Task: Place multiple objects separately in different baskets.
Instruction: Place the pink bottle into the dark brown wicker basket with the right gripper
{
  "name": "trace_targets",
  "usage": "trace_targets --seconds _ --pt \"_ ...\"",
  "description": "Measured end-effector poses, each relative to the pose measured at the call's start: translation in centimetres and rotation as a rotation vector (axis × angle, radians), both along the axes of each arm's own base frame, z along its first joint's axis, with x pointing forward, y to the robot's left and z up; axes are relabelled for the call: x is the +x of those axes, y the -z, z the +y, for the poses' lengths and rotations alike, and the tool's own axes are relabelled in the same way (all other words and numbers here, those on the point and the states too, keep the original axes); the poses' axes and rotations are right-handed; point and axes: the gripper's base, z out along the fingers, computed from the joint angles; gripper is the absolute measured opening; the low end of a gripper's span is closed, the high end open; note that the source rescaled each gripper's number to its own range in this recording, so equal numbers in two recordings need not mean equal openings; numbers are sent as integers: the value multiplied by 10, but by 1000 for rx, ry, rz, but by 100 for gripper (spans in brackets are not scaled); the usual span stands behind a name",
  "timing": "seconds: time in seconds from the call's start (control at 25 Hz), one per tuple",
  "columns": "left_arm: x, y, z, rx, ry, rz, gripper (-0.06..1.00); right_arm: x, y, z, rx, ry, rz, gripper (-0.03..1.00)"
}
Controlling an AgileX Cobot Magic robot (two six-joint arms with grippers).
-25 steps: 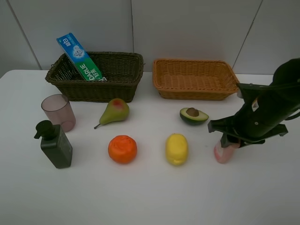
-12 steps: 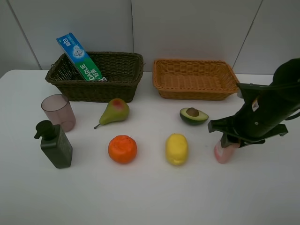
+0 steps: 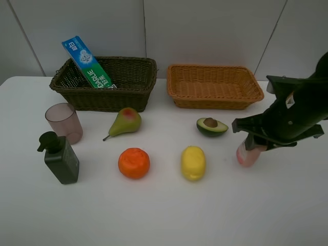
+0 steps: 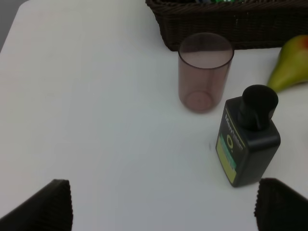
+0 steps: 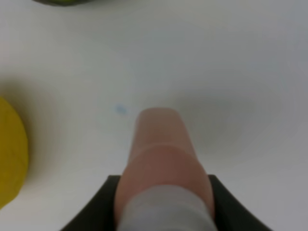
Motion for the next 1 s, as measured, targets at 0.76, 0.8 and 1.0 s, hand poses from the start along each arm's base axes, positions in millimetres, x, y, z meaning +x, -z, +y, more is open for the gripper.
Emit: trace_targets --seconds 0.76,0.8,1.0 --pt "0 0 0 0 0 0 100 55 -104 13 -21 -68 -294 0" --pt "0 0 0 0 0 0 100 60 -106 14 -33 -73 -306 0" --pt "0 0 0 0 0 0 100 93 -114 22 -84 -95 -359 0"
